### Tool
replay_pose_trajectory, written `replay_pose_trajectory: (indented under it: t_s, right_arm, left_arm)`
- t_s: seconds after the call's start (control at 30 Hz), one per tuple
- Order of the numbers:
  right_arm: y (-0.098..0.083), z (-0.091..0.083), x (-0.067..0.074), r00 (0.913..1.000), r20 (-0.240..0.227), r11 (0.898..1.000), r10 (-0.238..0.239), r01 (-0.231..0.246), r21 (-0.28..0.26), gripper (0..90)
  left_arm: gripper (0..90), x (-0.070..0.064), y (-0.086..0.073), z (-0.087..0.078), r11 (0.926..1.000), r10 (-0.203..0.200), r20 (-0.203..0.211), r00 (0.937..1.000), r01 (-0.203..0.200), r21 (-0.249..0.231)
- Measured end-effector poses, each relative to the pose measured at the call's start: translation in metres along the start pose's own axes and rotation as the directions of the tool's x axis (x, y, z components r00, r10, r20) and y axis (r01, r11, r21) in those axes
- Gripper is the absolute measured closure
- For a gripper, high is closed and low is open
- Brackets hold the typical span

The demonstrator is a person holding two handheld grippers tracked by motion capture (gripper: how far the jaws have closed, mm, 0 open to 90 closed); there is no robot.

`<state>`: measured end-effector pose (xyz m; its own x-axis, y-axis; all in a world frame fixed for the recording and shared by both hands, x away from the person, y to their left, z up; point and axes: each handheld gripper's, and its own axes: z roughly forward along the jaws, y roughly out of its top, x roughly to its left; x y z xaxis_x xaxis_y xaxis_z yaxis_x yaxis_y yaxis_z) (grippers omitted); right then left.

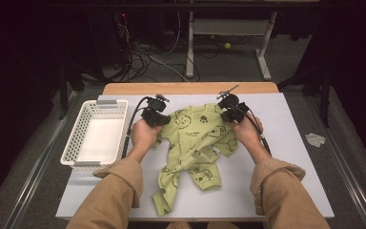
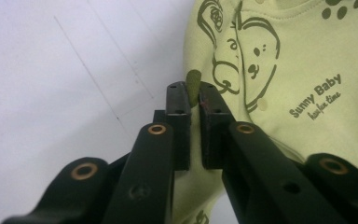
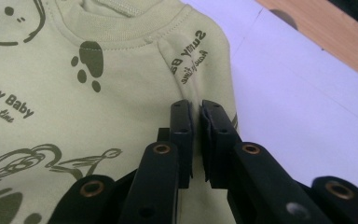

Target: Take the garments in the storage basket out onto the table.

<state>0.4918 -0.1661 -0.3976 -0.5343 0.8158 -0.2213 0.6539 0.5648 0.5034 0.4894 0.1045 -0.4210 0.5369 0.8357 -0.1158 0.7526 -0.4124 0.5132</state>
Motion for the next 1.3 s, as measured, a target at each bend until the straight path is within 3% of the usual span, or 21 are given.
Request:
replay_pose_trajectory:
  t_s: [0.17,0.3,0.47,0.67,0.87,1.13,1.3]
  right_arm:
    - [-0.003,0.018,0.008,0.9998,-0.018,0.999,-0.013,0.013,0.044,78.5]
    - [-0.01,0.007,0.008,0.998,-0.063,1.0,0.007,-0.007,0.005,75.4]
    - [-0.026,-0.006,0.011,0.9964,-0.085,1.0,0.006,-0.007,-0.012,78.0]
    - [-0.049,-0.004,0.018,0.9931,-0.117,1.0,-0.007,0.008,0.01,80.9]
    - [-0.059,0.0,0.021,0.9904,-0.138,1.0,-0.004,0.006,0.015,81.8]
    - [-0.069,-0.026,0.012,0.9882,-0.153,0.998,0.01,-0.018,-0.055,82.5]
    - [-0.081,-0.037,0.004,0.9871,-0.156,0.998,0.037,-0.044,-0.042,83.7]
  left_arm:
    - [62.3,0.001,-0.004,0.005,0.9997,0.003,0.006,1.0,-0.003,0.023]
    - [54.9,-0.004,-0.007,-0.008,0.9989,0.045,-0.003,0.999,-0.045,0.012]
    - [55.6,0.0,-0.013,-0.026,0.9999,0.013,0.036,0.9993,-0.013,0.005]
    - [55.3,0.007,-0.017,-0.033,0.9999,-0.009,0.003,1.0,0.009,-0.014]
    - [54.8,0.01,-0.019,-0.036,0.9999,-0.012,-0.022,0.9997,0.012,-0.006]
    - [55.1,-0.007,-0.037,-0.054,0.9988,0.032,0.045,0.9985,-0.03,-0.039]
    - [55.0,-0.018,-0.056,-0.055,0.9983,0.056,0.124,0.9908,-0.053,-0.024]
